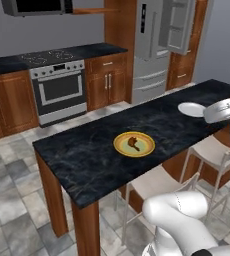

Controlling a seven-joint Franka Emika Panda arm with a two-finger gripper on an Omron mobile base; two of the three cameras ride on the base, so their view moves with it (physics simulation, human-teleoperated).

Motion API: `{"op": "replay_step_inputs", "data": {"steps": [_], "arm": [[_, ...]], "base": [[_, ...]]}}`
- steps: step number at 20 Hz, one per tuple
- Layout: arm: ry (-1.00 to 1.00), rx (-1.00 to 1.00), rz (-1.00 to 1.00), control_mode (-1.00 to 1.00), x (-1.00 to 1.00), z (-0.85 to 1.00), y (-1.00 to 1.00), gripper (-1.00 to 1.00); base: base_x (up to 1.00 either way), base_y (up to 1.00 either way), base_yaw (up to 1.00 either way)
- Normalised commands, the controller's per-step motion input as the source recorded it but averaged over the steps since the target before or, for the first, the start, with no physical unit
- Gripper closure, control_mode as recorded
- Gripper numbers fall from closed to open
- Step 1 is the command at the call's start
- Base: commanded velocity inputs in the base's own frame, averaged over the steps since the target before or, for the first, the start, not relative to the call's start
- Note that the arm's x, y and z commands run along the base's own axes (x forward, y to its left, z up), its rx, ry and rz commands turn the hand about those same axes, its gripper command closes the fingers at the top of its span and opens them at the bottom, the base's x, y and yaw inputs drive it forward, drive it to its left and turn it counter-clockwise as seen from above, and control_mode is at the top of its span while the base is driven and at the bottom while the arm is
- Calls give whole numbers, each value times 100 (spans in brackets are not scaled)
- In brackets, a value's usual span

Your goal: Transport the chicken drumstick and garlic to the fridge. Place the chicken drumstick on the rack containing meat and place the garlic on the rack containing the vegetable, ensuring meats and vegetables are on different racks.

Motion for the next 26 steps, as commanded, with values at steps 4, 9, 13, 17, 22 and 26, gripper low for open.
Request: {"op": "replay_step_inputs", "data": {"steps": [4, 9, 13, 17, 22, 26], "arm": [[0, 0, 0, 100, 0, 0, 0, -100], [0, 0, 0, 100, 0, 0, 0, -100], [18, 10, 0, -100, 90, -61, 37, -100], [6, 16, -1, -100, 69, -62, 35, -100], [29, -1, -2, -100, 78, -78, 23, -100], [29, 0, 0, -100, 77, -68, 9, -100]], "base": [[92, 0, 14], [78, 11, 3], [0, 0, 0], [0, 0, 0], [0, 0, 0], [0, 0, 0]]}}
